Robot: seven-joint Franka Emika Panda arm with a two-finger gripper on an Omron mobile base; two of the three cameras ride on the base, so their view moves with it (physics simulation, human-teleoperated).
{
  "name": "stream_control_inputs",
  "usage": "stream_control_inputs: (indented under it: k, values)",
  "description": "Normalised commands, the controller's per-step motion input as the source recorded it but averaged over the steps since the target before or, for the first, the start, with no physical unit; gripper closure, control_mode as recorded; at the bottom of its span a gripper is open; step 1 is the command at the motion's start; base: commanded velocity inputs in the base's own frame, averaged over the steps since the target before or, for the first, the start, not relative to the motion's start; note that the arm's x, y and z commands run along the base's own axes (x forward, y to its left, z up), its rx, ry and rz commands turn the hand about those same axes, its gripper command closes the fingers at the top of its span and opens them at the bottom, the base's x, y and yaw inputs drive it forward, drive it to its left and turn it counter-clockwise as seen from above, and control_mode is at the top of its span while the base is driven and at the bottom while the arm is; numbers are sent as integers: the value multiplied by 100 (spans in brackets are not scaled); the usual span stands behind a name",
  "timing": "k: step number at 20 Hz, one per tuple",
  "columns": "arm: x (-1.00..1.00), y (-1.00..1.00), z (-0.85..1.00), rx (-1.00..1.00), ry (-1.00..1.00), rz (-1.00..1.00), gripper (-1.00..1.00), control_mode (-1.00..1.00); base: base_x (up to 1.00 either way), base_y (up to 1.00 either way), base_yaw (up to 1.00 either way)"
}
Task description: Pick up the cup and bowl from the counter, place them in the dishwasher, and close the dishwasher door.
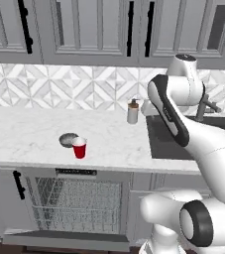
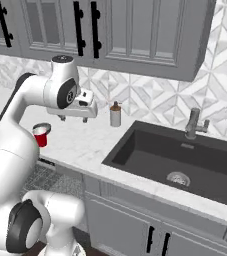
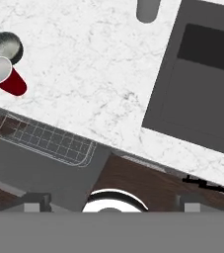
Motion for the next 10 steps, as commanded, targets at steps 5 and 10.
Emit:
stream_control_inputs:
  k: [5,10]
  values:
    - [0,0,0,0,0,0,-100,100,0,-37,62]
    - [0,0,0,0,0,0,-100,100,0,-51,55]
